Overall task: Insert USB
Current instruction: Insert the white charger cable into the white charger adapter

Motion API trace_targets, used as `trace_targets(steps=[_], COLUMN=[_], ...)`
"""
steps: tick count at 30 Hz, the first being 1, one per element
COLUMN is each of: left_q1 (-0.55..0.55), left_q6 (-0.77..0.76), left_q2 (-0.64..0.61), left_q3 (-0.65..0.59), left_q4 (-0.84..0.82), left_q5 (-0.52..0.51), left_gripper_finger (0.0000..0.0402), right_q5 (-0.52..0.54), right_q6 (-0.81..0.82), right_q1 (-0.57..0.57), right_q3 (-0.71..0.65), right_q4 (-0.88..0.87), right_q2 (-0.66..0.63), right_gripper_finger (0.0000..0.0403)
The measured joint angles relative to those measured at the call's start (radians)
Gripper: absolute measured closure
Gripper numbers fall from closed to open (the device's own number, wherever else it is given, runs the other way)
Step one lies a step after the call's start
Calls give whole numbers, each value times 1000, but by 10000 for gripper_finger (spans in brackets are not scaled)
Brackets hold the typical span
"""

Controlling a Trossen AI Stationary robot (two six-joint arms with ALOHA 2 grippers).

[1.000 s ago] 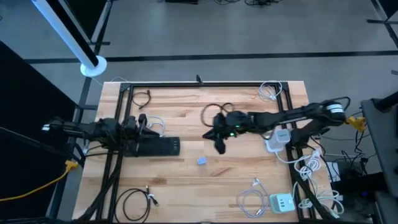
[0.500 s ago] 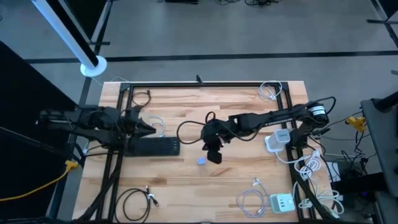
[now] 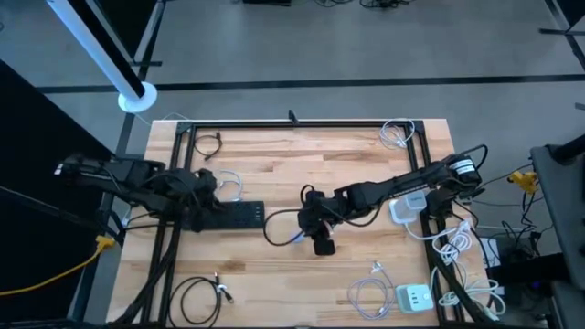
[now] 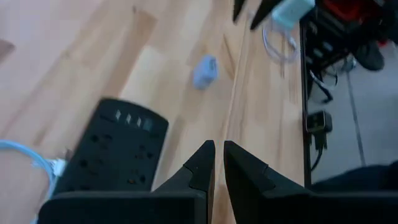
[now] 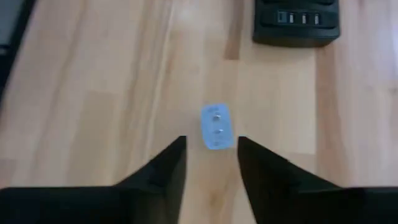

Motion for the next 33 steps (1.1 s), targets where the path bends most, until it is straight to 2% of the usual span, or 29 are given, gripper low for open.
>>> trace_targets(steps=[5,12,17,25,30,33], left_q1=[-57,-65,-65,-65,-65,-65], left_q6=[-23,28,53,102,114,130], left_q2=[54,107,102,35,-6,-26], left_q3=[-17,-47,-44,-44,-44,-44], left_q4=[1,0,3,-4,-8,-8], left_q5=[-15,-18,-18,-71,-70,-70], left_gripper_finger=[379,379,379,379,379,379], right_q5=[3,45,267,285,444,483], right_q6=[-52,-35,108,226,359,436], right_q1=[0,-1,-77,-321,-475,-578], right_q3=[-34,-44,-22,-24,-28,-29], right_q4=[4,42,-143,-388,-536,-611], right_q2=[0,0,-28,-64,-63,-63], right_gripper_finger=[201,177,192,228,252,272])
